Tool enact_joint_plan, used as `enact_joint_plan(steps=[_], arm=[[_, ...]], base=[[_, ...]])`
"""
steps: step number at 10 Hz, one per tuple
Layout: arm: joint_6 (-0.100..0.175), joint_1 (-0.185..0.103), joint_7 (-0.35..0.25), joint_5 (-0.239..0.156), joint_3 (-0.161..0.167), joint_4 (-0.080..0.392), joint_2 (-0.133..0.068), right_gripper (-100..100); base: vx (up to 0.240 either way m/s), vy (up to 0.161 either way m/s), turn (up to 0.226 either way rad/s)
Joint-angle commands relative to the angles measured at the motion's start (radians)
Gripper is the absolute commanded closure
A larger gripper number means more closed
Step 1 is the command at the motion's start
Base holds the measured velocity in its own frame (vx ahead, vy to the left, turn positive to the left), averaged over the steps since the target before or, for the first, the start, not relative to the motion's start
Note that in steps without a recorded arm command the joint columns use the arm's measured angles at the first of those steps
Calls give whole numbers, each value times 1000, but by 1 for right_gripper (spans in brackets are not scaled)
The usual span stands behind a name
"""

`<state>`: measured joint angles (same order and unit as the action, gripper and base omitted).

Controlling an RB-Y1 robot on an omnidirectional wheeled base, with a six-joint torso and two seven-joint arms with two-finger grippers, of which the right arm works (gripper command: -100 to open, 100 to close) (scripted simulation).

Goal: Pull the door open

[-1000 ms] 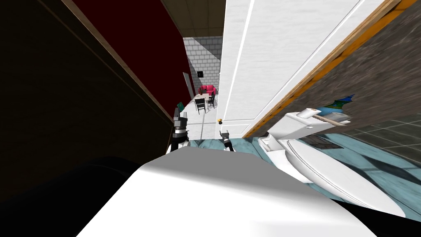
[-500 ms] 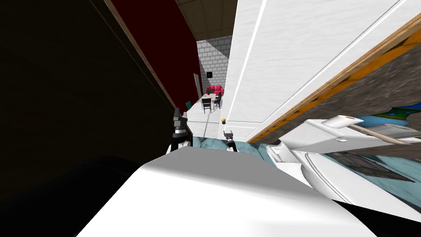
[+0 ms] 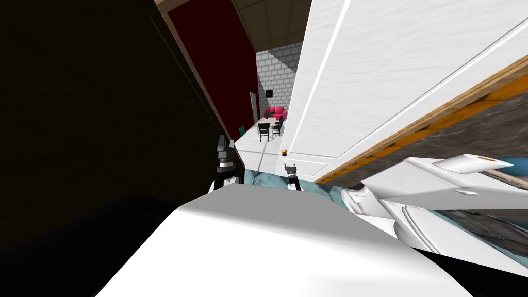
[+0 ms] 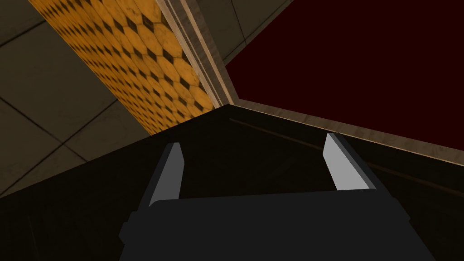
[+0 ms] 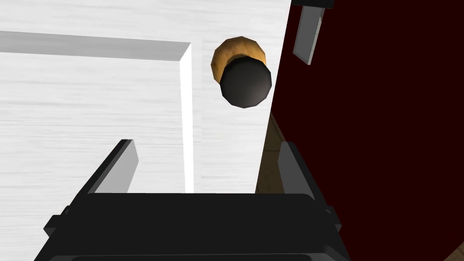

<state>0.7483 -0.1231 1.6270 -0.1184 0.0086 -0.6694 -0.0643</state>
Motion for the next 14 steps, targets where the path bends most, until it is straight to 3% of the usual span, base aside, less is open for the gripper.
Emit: enact_joint_plan(steps=[1, 6, 9, 10, 14], arm=[[-4, 0, 10, -16, -30, -8, -2, -100], [7, -8, 33, -42, -72, -6, 13, -100], [8, -9, 38, -46, -78, -8, 18, -100], [8, -9, 38, -46, -78, -8, 18, 100], [8, -9, 38, -46, -78, -8, 18, 100]], base=[[109, 33, 260], [197, 26, 65], [160, 22, 9], [-8, -2, -10], [-19, -2, 5]])
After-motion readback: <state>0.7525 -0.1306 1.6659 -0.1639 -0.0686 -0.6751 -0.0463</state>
